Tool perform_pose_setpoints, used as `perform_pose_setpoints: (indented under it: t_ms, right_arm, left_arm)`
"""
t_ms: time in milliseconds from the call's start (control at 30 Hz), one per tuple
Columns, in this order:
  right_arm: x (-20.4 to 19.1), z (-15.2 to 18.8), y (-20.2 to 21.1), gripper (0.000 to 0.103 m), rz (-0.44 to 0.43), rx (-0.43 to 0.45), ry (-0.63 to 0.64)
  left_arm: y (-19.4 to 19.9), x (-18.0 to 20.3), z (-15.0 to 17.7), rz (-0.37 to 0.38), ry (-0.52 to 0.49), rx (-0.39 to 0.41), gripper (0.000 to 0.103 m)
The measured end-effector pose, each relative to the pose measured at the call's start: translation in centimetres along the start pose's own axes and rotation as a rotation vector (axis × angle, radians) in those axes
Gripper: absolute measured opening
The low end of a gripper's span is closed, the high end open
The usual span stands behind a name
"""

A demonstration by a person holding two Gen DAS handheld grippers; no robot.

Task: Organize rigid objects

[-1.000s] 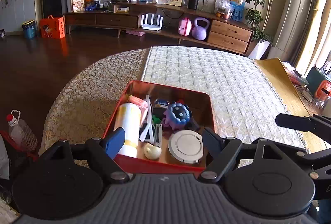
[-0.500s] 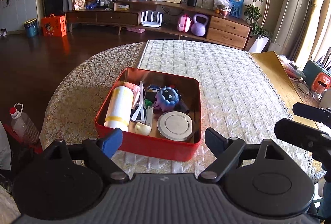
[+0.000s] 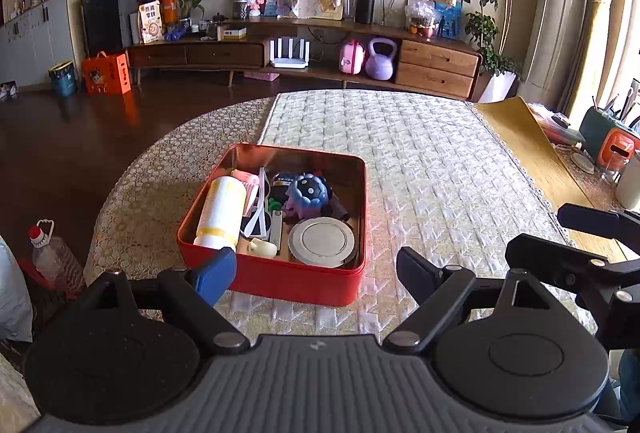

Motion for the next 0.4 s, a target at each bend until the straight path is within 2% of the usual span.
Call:
perform_pose_setpoints:
  t_ms: [400]
  right_arm:
    - [1.4, 0.6, 0.1, 0.103, 0.018, -0.001, -0.03]
  left_arm:
    - [-0.2, 0.9, 0.3, 0.017, -0.009, -0.011, 0.087]
Point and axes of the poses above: each gripper's, at about its wrist camera, not at the fingertips, and y roughly against the way its jaws point, x to its right, z to its underside, the point moved 8 cm from there along -y, roughly the way its jaws point, and after that the axes turned 11 degrees about -x, right-handed, at the moved point
